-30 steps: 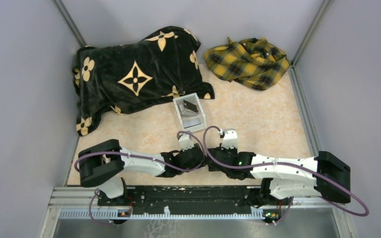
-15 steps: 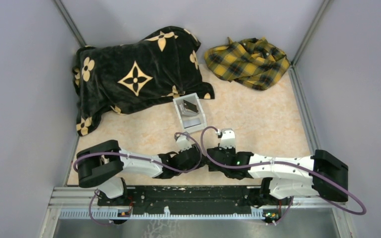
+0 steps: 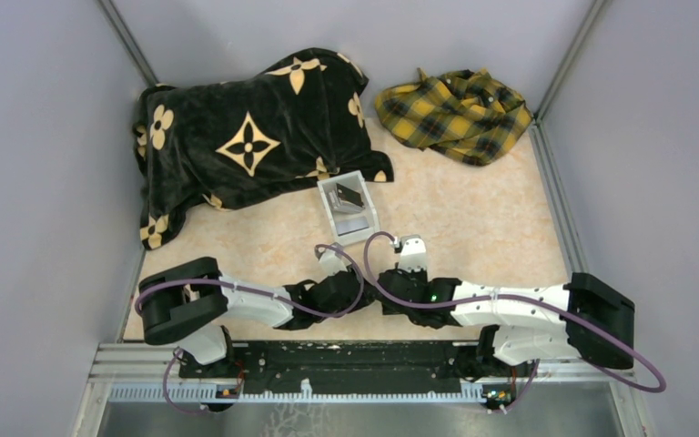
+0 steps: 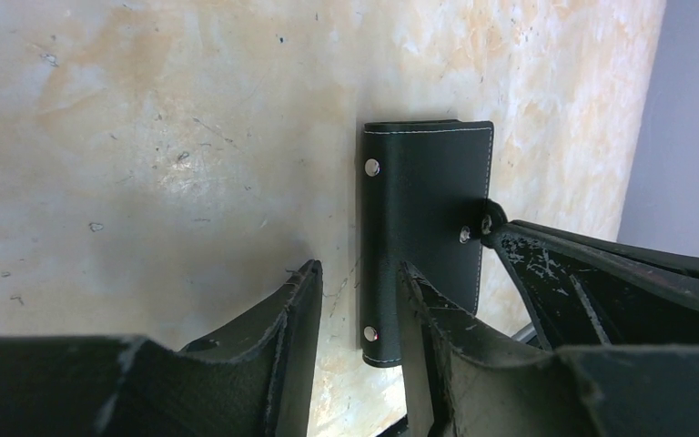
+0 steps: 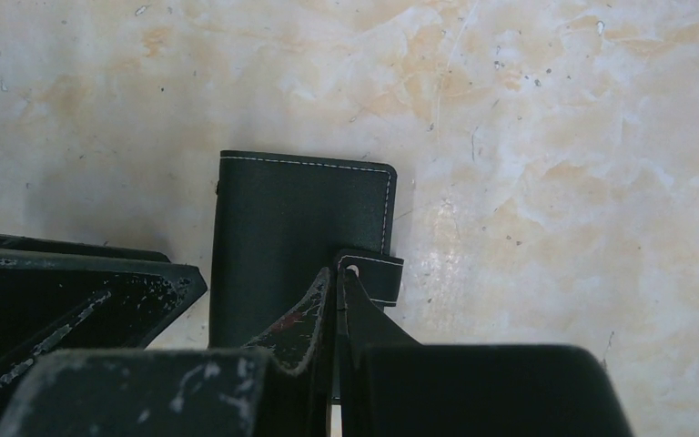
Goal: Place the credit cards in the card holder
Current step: Close the card holder at the center of the board.
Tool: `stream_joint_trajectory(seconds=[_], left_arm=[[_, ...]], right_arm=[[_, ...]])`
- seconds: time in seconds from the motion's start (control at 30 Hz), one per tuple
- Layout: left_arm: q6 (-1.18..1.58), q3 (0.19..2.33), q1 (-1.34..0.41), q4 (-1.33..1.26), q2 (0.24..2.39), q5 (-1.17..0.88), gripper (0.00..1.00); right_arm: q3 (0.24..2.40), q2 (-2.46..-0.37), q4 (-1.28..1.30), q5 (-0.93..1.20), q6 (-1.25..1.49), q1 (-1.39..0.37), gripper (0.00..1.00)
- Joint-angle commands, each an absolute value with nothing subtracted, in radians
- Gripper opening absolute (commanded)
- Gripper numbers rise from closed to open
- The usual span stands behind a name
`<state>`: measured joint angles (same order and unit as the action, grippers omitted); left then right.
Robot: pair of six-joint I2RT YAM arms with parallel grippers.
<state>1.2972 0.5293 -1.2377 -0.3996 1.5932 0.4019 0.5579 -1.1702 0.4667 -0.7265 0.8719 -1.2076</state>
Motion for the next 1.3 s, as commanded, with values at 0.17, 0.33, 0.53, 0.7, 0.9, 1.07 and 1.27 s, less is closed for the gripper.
stream_joint_trajectory(seconds=[0.17, 0.33, 0.53, 0.7, 0.9, 1.07, 1.27], left_arm=[[1.309, 0.470, -1.219, -0.415, 1.636, 0.331, 0.42], [1.303, 0.482, -1.217, -0.417, 1.651, 0.323, 0.41], [1.303, 0.489, -1.218, -0.419, 1.665, 0.315, 0.41], [1.302, 0.489, -1.217, -0.419, 1.665, 0.315, 0.41], [1.305, 0.492, -1.218, -0.423, 1.673, 0.311, 0.41], [1.306, 0.495, -1.217, -0.425, 1.678, 0.310, 0.40], [1.307, 0.495, -1.218, -0.426, 1.682, 0.309, 0.40]], right_arm=[[0.588, -1.193, 0.410, -0.704, 0.861, -1.201, 0.00], [0.586, -1.195, 0.405, -0.697, 0.857, -1.201, 0.00], [0.583, -1.201, 0.406, -0.687, 0.859, -1.201, 0.00], [0.579, -1.201, 0.434, -0.688, 0.874, -1.201, 0.00], [0.564, -1.185, 0.444, -0.684, 0.883, -1.202, 0.00], [0.561, -1.181, 0.444, -0.679, 0.882, -1.201, 0.00], [0.557, -1.177, 0.442, -0.671, 0.882, -1.203, 0.00]])
